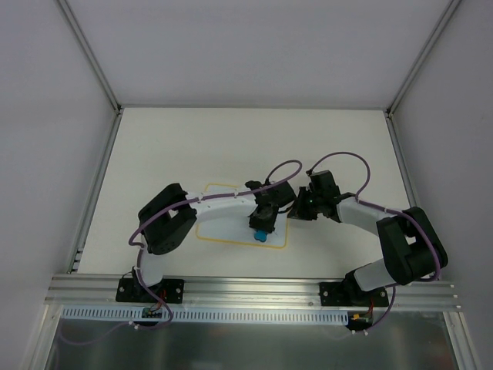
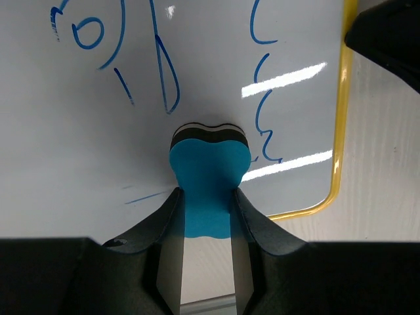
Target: Erase the whiteboard
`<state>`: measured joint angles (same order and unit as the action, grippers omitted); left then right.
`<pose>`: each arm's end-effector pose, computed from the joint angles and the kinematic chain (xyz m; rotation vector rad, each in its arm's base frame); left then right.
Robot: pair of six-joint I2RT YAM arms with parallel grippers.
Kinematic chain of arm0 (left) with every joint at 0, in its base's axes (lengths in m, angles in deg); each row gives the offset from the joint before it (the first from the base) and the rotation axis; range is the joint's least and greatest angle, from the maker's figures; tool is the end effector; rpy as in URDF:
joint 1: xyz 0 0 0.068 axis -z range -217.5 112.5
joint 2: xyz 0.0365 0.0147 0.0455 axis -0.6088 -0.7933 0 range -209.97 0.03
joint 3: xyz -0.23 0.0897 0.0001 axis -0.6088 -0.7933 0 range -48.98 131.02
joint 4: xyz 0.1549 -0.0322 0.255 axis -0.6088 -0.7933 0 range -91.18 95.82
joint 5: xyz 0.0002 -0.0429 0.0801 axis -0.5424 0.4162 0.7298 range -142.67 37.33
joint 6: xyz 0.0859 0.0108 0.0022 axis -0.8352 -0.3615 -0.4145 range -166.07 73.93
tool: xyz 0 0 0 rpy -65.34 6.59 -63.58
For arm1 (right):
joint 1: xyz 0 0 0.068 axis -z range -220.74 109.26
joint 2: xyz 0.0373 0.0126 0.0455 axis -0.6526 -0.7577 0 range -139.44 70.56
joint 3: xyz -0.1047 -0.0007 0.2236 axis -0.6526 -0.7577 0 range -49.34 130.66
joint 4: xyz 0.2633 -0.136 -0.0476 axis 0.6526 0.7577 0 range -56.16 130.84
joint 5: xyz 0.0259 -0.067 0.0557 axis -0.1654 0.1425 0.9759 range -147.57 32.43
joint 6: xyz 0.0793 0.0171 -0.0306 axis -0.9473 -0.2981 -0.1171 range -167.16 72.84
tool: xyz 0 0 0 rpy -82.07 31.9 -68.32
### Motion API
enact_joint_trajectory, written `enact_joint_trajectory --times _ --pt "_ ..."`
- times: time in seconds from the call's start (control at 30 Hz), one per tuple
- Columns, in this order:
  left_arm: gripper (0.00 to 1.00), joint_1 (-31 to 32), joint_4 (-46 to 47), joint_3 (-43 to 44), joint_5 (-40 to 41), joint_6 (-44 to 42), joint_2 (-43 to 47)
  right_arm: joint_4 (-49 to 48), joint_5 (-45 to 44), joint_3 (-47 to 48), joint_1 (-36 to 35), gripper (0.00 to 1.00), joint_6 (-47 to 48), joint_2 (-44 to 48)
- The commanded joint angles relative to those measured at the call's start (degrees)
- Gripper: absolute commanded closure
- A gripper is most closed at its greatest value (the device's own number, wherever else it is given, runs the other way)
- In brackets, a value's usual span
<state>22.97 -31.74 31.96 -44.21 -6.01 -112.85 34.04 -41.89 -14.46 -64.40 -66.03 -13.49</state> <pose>0.2260 -0.3764 0.0914 0.4575 2.7519 -0.2558 0.2885 0.1490 0.0600 -0.2317 2.4910 0.6562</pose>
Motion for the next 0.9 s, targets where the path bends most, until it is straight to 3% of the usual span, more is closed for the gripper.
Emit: enact_joint_trajectory --times 0.0,0.33,0.47,0.57,0.87 --pt "1.0 -0.26 -2.16 -4.38 -3.12 1.79 -0.5 4.19 -3.99 -1.47 0.11 1.0 1.29 -2.08" --pt "1.0 -14.93 -4.01 -6.68 3.83 -3.31 3.02 4.45 -3.99 -1.39 0.11 1.0 1.38 -1.64" --pt "1.0 -16.61 -4.97 -6.86 6.65 -5.24 2.32 4.54 -3.99 -1.21 0.11 1.0 1.47 -1.99" --pt "1.0 -15.56 -5.51 -7.99 4.63 -4.29 3.18 4.54 -3.82 -1.03 0.11 1.0 1.47 -2.43" --pt "1.0 -1.15 -5.59 -9.85 -0.55 1.87 2.49 4.19 -3.91 -0.95 0.11 1.0 1.3 -3.05"
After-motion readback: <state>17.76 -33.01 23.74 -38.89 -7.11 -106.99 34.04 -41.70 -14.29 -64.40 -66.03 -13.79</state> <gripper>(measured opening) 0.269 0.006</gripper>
